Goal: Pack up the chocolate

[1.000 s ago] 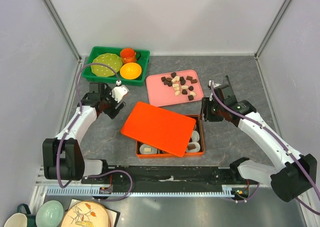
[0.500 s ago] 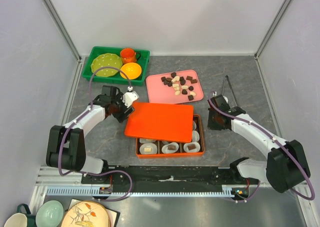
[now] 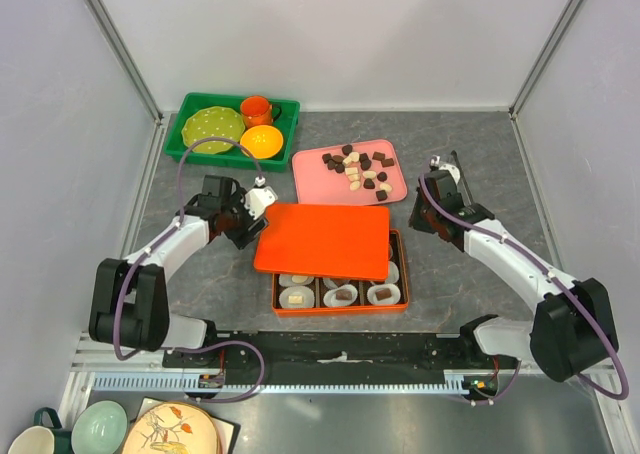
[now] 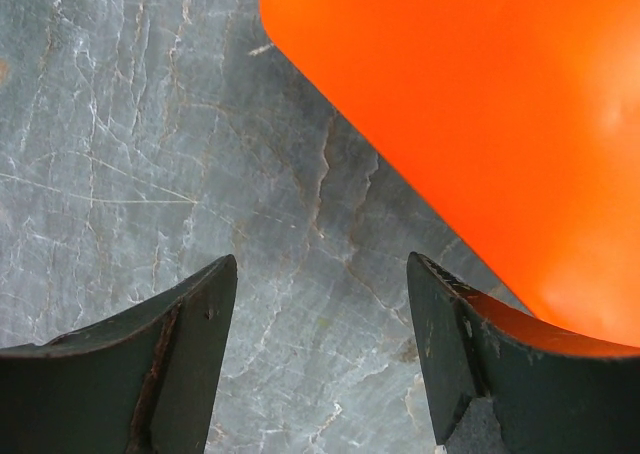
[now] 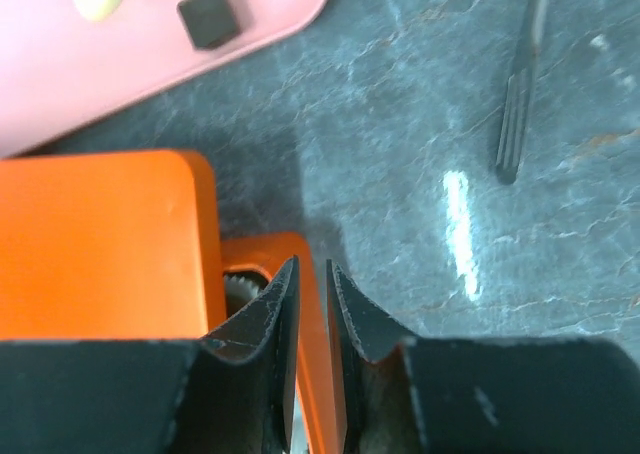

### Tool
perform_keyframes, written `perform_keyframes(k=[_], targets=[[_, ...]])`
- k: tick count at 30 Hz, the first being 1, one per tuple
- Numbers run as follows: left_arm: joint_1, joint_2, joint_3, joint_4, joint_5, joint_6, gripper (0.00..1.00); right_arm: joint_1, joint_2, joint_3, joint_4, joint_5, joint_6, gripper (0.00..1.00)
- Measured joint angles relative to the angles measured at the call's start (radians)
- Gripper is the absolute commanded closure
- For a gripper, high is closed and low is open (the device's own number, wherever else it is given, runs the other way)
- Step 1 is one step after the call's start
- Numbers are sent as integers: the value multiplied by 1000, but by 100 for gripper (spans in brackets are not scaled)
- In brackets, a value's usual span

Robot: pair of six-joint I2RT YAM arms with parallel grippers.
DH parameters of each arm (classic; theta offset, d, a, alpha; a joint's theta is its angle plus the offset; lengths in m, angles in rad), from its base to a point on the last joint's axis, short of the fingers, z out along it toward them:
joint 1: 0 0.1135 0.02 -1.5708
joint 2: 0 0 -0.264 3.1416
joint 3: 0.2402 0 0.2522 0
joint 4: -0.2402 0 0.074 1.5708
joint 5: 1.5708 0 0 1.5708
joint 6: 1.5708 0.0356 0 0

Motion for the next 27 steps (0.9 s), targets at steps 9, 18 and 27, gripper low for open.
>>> perform_keyframes(k=[9,18,27], targets=[[0,-53,-19,-9,2,1,25,8,184,221,163,35,-22,73],[-8,-91,-20,-20,10,1,25,132,602,618,229,-79,-119,76],[-9,-97,-32,-38,36,0,26,215,878,862,127,-229,-154,77]])
